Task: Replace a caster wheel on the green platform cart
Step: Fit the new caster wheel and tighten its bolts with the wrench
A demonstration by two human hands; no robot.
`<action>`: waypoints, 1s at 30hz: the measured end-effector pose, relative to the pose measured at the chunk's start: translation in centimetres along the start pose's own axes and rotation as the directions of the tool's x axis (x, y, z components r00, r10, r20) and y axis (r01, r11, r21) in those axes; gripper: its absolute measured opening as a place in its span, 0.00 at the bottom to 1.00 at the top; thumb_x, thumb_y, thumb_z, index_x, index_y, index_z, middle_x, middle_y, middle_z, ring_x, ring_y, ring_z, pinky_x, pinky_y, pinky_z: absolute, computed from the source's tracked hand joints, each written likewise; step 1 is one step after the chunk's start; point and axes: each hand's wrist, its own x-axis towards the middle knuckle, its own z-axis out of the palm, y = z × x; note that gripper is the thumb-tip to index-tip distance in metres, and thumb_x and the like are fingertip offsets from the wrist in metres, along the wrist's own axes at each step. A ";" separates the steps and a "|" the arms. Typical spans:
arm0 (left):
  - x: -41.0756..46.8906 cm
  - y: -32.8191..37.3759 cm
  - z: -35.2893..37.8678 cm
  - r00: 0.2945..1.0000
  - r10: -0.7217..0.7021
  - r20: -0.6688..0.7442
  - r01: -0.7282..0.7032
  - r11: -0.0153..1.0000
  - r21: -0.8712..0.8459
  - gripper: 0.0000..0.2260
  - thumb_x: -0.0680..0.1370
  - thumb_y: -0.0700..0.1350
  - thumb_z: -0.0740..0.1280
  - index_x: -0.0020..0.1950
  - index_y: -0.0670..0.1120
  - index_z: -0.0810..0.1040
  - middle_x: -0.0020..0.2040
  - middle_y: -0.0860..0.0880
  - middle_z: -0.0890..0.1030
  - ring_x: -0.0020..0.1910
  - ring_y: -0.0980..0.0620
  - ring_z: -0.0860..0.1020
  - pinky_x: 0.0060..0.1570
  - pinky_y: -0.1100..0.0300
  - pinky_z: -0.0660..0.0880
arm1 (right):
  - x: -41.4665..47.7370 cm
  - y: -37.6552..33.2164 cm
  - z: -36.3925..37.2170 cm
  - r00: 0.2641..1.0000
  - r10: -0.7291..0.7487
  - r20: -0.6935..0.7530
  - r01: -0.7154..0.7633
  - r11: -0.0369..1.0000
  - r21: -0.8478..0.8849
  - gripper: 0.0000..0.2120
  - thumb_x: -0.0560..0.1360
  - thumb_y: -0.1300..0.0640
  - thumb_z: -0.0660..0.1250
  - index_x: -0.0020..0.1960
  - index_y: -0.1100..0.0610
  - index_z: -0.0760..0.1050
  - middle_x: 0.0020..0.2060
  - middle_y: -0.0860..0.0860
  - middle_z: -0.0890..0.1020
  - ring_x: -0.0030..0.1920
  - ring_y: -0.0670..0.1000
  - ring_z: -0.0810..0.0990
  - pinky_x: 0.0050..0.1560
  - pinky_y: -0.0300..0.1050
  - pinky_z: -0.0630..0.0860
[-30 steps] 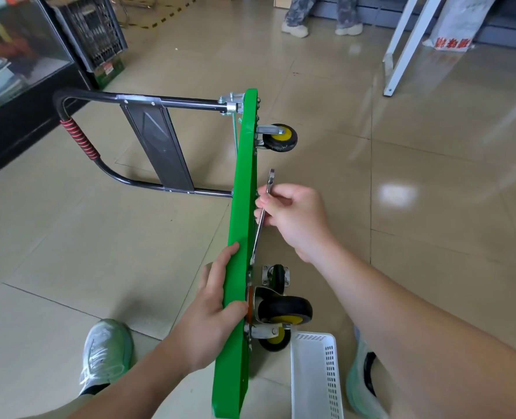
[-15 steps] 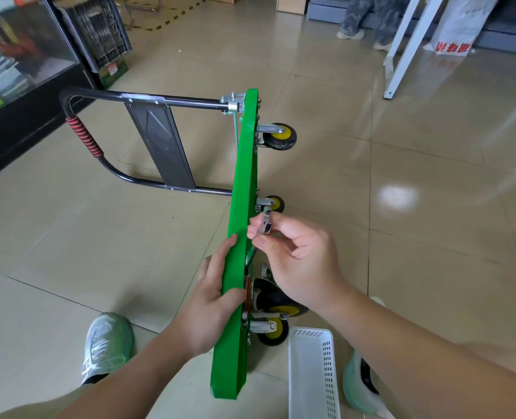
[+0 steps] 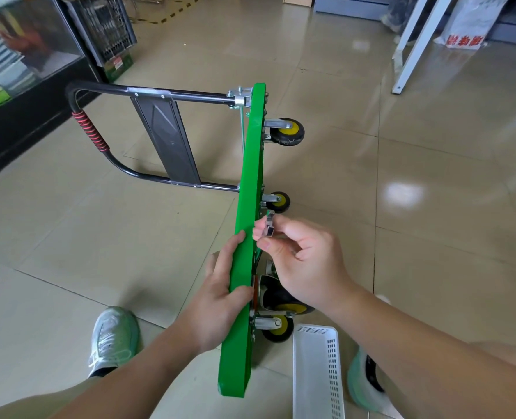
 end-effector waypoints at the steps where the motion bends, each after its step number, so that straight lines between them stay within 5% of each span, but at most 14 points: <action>1: 0.0 0.0 0.0 1.000 0.000 0.000 0.000 1.000 0.000 0.38 0.72 0.49 0.63 0.79 0.69 0.53 0.67 0.57 0.67 0.54 0.68 0.73 0.49 0.78 0.69 | 0.0 0.1 0.0 1.000 0.006 -0.004 -0.006 1.000 -0.002 0.08 0.75 0.69 0.70 0.54 0.68 0.82 0.48 0.55 0.85 0.51 0.46 0.86 0.56 0.43 0.82; 12: -0.1 0.0 -0.1 1.000 0.015 0.006 -0.015 1.000 0.015 0.38 0.73 0.49 0.64 0.79 0.69 0.53 0.66 0.57 0.67 0.53 0.67 0.73 0.49 0.79 0.68 | 1.3 0.8 0.2 0.988 0.155 -0.020 -0.156 0.987 -0.050 0.07 0.75 0.66 0.71 0.51 0.59 0.84 0.45 0.49 0.86 0.48 0.47 0.86 0.56 0.49 0.83; 19: -0.3 0.3 -0.2 1.000 0.018 0.026 -0.019 0.999 0.036 0.39 0.72 0.51 0.68 0.75 0.76 0.51 0.63 0.60 0.67 0.53 0.53 0.78 0.54 0.52 0.80 | 3.2 0.0 0.6 0.937 0.349 0.028 -0.346 0.935 -0.075 0.12 0.75 0.64 0.71 0.47 0.47 0.82 0.42 0.45 0.86 0.46 0.47 0.86 0.55 0.51 0.82; 26: -0.4 -0.1 -0.4 0.999 0.030 0.026 -0.031 0.998 0.047 0.40 0.76 0.47 0.69 0.76 0.75 0.51 0.64 0.60 0.68 0.53 0.53 0.77 0.56 0.56 0.79 | 6.1 1.7 1.0 0.782 0.623 -0.031 -0.623 0.782 -0.014 0.11 0.79 0.64 0.68 0.43 0.49 0.81 0.38 0.48 0.85 0.37 0.47 0.86 0.51 0.52 0.84; 30: -0.4 -0.1 -0.5 0.999 0.025 0.040 -0.028 0.997 0.065 0.41 0.80 0.40 0.69 0.76 0.75 0.50 0.65 0.59 0.68 0.53 0.50 0.78 0.55 0.56 0.80 | 7.4 2.7 1.3 0.654 0.755 -0.050 -0.751 0.655 0.084 0.09 0.79 0.63 0.69 0.43 0.52 0.81 0.38 0.51 0.84 0.36 0.47 0.84 0.41 0.44 0.84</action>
